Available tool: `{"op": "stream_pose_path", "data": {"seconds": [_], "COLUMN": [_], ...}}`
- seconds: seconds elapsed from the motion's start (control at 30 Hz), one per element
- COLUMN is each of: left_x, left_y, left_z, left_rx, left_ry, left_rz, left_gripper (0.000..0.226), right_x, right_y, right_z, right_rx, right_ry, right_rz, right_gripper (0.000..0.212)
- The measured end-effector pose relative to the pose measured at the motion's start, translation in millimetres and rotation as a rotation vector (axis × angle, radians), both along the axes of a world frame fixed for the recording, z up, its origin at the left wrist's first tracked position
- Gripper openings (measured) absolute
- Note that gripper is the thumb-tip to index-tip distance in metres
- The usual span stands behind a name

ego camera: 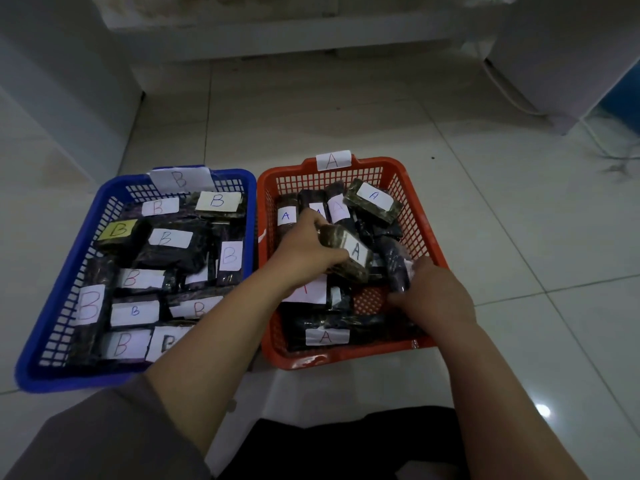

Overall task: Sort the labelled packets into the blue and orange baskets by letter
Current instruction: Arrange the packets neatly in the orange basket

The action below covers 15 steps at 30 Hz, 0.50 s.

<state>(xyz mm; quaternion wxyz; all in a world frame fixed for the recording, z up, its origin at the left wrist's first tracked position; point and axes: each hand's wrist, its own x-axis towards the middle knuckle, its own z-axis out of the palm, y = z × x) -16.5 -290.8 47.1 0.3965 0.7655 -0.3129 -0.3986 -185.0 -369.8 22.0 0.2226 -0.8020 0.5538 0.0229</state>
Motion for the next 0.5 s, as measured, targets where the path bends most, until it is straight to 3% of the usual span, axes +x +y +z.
{"op": "stream_pose_path", "data": {"seconds": [0.2,0.5], "left_x": [-17,-53], "left_y": [0,-19], "left_z": [-5,-24], "left_rx": [0.091,0.193], "left_ry": [-0.051,-0.137], "left_rz": [-0.149,-0.177], "left_gripper": [0.047,0.047], "right_x": [-10,-20], "right_y": [-10,-23], "right_z": [25,21], "right_rx": [-0.186,-0.084], "right_ry": [-0.264,-0.495], "right_rz": [-0.111,-0.266], "right_gripper": [0.06,0.053]}}
